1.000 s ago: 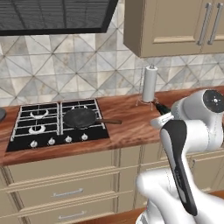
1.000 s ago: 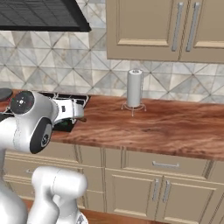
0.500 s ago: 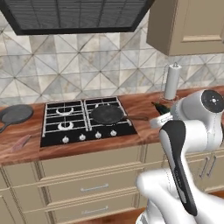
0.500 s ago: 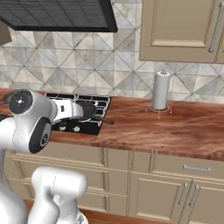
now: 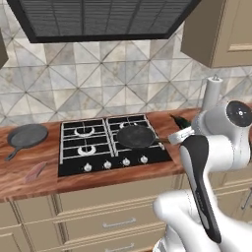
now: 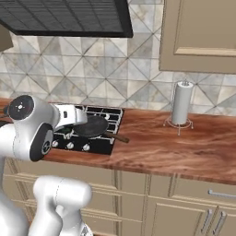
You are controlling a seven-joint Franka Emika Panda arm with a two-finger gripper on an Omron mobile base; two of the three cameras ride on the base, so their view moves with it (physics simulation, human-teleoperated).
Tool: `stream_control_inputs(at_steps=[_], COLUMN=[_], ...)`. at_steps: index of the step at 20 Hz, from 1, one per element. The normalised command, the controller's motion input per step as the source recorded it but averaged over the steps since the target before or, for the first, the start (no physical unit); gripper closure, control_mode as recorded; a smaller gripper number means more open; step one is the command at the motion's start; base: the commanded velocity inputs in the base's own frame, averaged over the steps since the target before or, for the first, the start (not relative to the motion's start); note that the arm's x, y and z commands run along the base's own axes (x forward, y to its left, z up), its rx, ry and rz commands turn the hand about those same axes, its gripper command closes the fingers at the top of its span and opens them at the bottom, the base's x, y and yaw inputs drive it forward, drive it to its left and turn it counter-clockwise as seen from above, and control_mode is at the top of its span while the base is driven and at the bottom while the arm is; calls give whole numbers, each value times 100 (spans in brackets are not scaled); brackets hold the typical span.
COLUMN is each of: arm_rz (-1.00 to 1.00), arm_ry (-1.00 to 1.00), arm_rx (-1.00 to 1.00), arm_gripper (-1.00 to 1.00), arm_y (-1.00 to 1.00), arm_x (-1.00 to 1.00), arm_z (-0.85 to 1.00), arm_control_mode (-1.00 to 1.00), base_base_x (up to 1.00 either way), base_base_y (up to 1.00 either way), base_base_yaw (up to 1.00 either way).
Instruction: Place both pans onto different burners. Then place the eggplant and the steak on different pans.
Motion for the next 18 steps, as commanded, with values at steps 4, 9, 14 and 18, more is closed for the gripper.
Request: stream_control_inputs(at_steps=[4, 9, 14, 18], arm_rz=[0, 0, 1, 3], arm_ry=[0, 0, 0, 0], arm_rx=[0, 0, 2, 5], arm_gripper=[100, 100, 100, 100], arm_y=[0, 0, 10, 19], arm_x=[0, 0, 10, 39], arm_z=[0, 0, 0, -2], arm_control_mode=[100, 100, -100, -100], base_base_x=[46, 15, 0, 0], base_base_y=[11, 19, 2, 0], base_base_yaw=[4, 2, 0, 0])
